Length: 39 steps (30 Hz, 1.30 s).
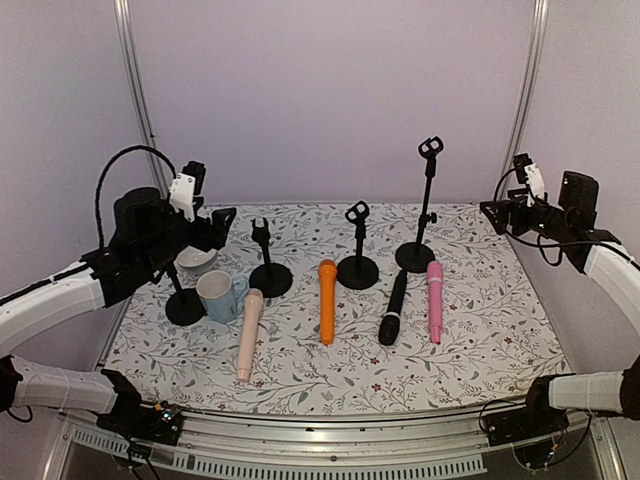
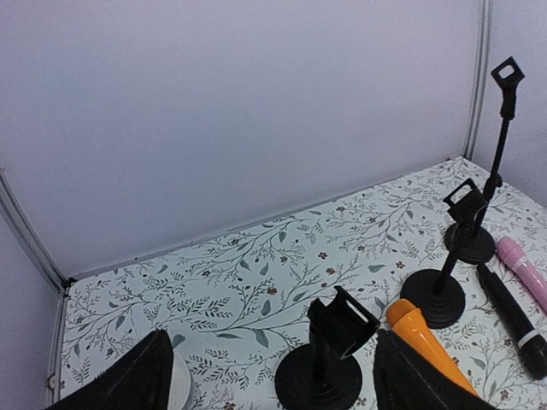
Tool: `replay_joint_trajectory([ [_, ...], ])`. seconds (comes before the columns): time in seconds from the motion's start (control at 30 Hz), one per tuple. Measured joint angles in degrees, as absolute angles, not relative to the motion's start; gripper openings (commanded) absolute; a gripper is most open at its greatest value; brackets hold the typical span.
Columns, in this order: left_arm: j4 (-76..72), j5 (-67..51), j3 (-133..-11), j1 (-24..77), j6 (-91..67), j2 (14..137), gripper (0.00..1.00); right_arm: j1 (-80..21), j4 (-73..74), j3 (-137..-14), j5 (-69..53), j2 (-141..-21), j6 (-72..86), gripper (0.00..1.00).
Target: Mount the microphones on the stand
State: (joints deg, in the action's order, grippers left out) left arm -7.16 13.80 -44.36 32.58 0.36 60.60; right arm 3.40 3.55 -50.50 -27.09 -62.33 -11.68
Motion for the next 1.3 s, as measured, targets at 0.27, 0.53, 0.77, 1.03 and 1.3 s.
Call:
replay_joint_trajectory([
  [0.27, -5.1, 4.7, -48.7, 32.9, -2.7, 65.8, 0.88, -9.6, 9.4, -50.5, -30.2, -64.6, -21.8, 0.94],
  [0.53, -1.8, -4.1, -48.8, 33.1, -1.3, 67.4, 0.89, -11.2, 9.9, -41.8, -32.0, -58.5, -30.0, 0.92],
  [0.77, 3.4, -6.8, -52.7, 33.2, 3.6, 72.5, 0.89, -11.7, 9.9, -39.6, -33.3, -58.1, -36.0, 0.89],
  [1.03, 6.8, -6.0, -54.8, 33.1, 4.6, 75.9, 0.94, -12.4, 9.9, -39.2, -33.3, -59.1, -39.5, 0.88],
  [1.3, 9.6, -5.1, -59.4, 32.0, 12.4, 79.6, 0.98, -12.8, 9.9, -39.0, -33.3, -59.2, -40.8, 0.88],
])
